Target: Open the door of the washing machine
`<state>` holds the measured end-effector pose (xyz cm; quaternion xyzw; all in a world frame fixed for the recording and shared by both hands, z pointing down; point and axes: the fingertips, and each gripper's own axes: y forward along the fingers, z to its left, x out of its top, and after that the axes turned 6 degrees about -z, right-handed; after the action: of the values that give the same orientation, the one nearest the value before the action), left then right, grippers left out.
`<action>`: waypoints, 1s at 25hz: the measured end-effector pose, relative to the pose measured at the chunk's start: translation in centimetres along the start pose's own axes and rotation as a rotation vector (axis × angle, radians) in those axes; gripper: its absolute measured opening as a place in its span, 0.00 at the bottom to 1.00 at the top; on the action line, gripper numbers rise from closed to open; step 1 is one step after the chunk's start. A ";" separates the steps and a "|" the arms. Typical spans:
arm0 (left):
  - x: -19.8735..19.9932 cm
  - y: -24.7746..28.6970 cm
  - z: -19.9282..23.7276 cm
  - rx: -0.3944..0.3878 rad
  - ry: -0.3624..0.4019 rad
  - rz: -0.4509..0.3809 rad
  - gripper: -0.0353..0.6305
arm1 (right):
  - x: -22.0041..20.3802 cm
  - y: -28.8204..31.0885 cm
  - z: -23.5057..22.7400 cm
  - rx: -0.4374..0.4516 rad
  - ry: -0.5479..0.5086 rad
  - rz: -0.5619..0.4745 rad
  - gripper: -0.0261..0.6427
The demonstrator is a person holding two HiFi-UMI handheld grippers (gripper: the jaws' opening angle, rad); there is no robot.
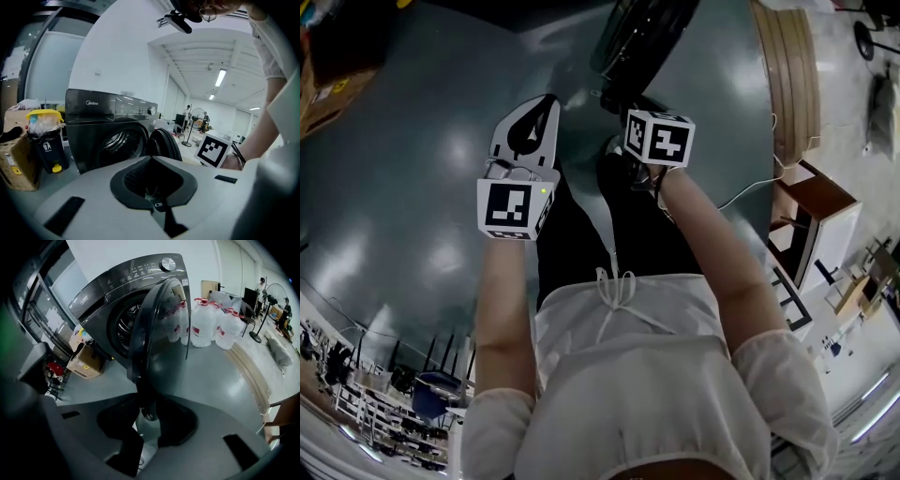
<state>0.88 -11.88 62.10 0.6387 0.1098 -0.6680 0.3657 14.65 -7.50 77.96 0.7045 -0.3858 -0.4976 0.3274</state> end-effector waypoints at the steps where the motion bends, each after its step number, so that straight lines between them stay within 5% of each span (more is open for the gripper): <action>1: 0.0 0.2 -0.8 -0.005 0.001 0.002 0.09 | -0.2 -0.4 -0.8 0.000 0.000 -0.001 0.21; 17: -2.0 6.7 -14.3 -0.168 0.082 0.050 0.09 | -0.9 -6.6 -17.1 -0.165 -0.042 -0.069 0.15; 25: -0.9 10.6 -19.5 -0.233 0.115 0.061 0.09 | 0.4 -8.7 -23.4 -0.175 -0.109 -0.098 0.14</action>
<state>22.53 -7.07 63.21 0.6321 0.1878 -0.6018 0.4506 38.91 -1.79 77.22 0.6631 -0.3233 -0.5825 0.3413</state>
